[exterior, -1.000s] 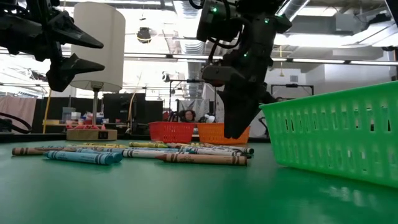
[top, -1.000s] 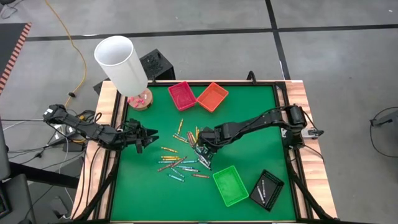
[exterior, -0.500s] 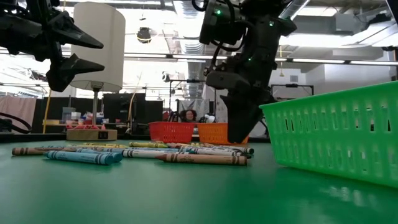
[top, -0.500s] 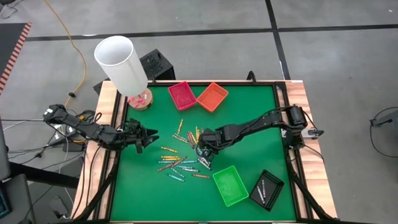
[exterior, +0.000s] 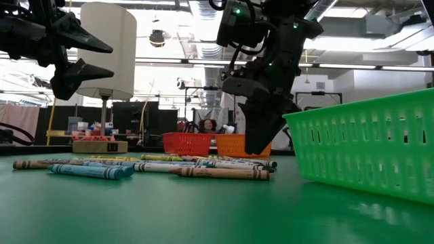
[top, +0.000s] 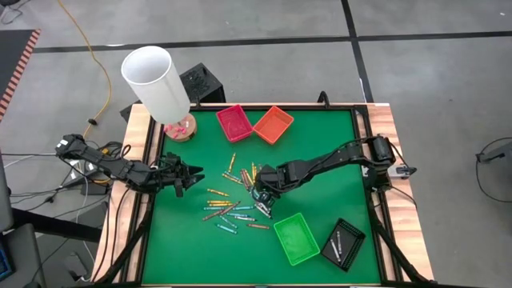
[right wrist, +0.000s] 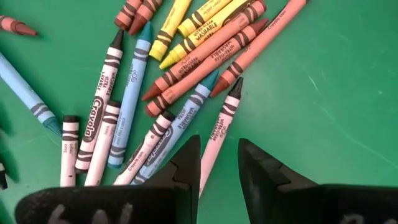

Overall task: Sort crayons
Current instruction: Put the black crayon into the black bin

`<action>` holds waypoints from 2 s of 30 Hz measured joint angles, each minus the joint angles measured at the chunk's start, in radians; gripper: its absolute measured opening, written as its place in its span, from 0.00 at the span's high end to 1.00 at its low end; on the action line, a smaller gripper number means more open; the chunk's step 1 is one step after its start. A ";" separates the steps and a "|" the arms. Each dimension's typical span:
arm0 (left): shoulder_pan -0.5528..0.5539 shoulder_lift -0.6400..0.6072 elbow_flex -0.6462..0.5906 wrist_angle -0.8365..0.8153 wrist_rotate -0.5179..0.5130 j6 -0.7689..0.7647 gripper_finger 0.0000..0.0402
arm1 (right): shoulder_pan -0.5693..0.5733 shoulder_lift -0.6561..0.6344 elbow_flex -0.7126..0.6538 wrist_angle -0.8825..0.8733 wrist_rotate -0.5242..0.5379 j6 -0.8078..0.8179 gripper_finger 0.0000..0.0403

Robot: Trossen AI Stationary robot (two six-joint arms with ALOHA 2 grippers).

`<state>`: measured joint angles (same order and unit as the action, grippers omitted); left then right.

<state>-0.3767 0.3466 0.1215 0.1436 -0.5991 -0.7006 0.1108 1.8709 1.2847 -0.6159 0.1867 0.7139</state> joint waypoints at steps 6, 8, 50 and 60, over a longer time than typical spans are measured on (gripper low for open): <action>0.000 0.000 0.000 -0.002 0.000 0.000 0.46 | 0.001 0.043 0.000 0.019 -0.004 -0.004 0.74; 0.000 0.000 0.000 -0.005 0.001 0.000 0.46 | 0.002 0.047 0.002 0.020 -0.013 -0.004 0.74; 0.000 0.000 0.000 -0.027 -0.015 -0.007 0.46 | 0.078 0.007 0.095 -0.264 0.058 0.281 1.00; 0.000 0.000 0.000 -0.023 -0.021 -0.007 0.46 | 0.181 -0.014 0.183 -0.574 0.080 0.383 1.00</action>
<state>-0.3771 0.3466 0.1215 0.1207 -0.6204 -0.7074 0.2919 1.8574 1.4680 -1.1896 0.2668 1.0970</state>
